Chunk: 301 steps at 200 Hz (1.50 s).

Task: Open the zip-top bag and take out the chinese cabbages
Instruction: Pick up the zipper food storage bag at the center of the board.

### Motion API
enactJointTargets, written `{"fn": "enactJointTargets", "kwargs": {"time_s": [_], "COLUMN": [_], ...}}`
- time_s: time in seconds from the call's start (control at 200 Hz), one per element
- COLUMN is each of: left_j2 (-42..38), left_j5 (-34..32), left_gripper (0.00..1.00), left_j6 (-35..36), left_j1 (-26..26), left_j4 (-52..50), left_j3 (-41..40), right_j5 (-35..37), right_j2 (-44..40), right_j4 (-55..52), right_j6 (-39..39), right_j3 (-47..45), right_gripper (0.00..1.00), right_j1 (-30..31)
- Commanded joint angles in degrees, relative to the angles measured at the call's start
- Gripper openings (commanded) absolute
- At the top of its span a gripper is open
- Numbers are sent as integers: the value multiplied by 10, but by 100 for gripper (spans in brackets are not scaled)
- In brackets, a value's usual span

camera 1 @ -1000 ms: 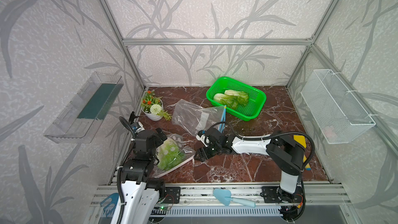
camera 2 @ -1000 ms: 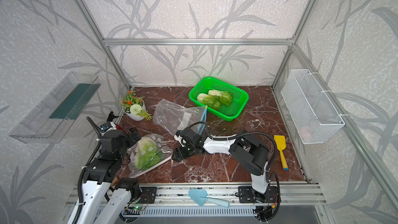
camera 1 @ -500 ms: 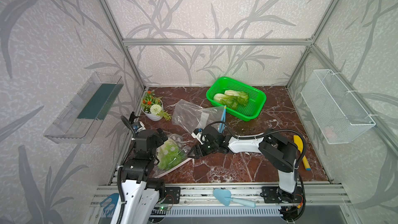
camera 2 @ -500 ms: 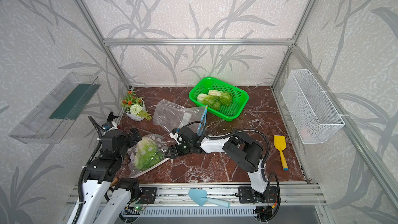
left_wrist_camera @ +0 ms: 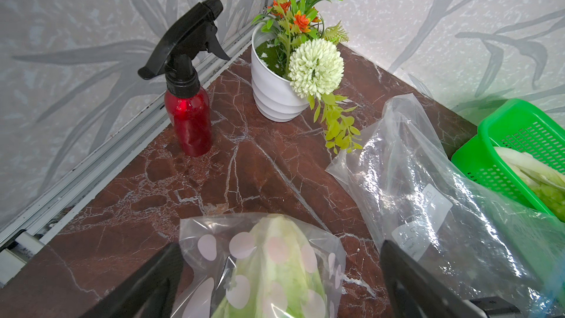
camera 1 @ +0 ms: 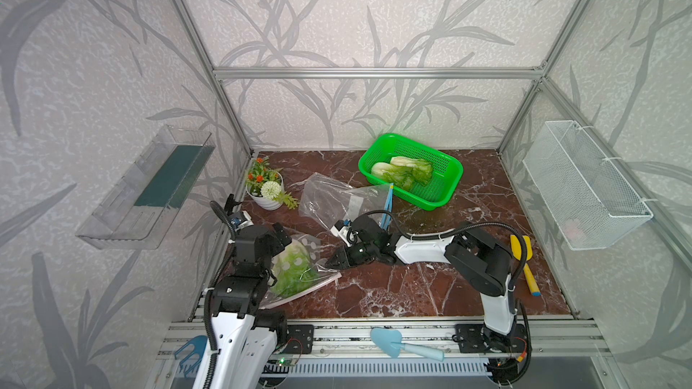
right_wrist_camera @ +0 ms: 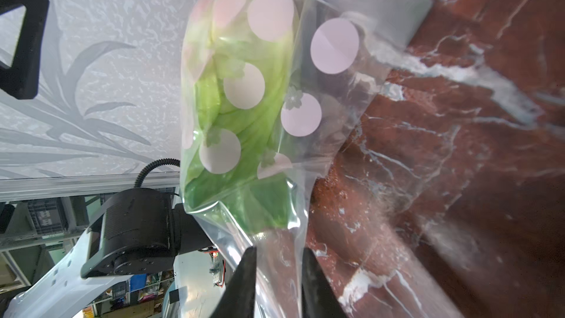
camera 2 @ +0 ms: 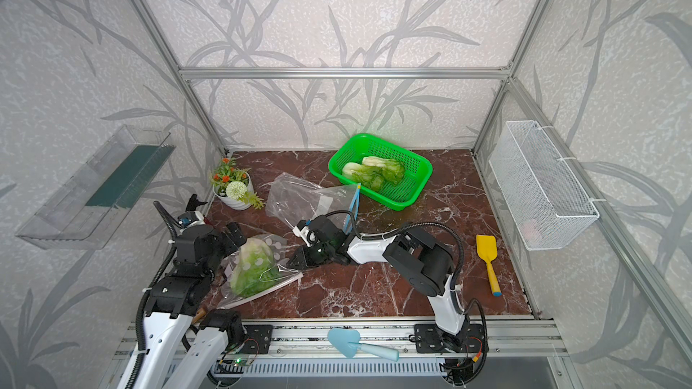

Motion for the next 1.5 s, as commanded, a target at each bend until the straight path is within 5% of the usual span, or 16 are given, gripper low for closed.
{"fn": "enactJointTargets", "kwargs": {"time_s": [0.0,0.09,0.24,0.615,0.91,1.2,1.365,1.5], "left_j2": [4,1,-1,-3,-2,17,57,135], "left_j5": [-1,-1,-1,-2,-9,11,127,145], "left_gripper": [99,99,99,99,100,99,92,84], "left_j6": [3,4,2,1,4,-1,53,104], "left_j1": [4,5,5,6,10,16,13,-54], "left_j4": [2,2,2,2,4,18,72,42], "left_j3": [1,3,1,-2,-12,-8,-7,47], "right_j5": [-12,3,3,-44,-59,-28,0,-25], "right_j2": [6,-4,-21,16,14,-66,-150,-149], "right_j4": [-25,-90,-87,21,132,94,-65,-101], "right_j6": [-3,-41,-47,8,88,64,-33,-43], "right_j3": [17,20,-5,2,-36,-53,-40,-33], "right_gripper": [49,64,65,40,0,0,0,0], "right_j1": [-2,-3,-4,6,2,-54,-111,-169]}}
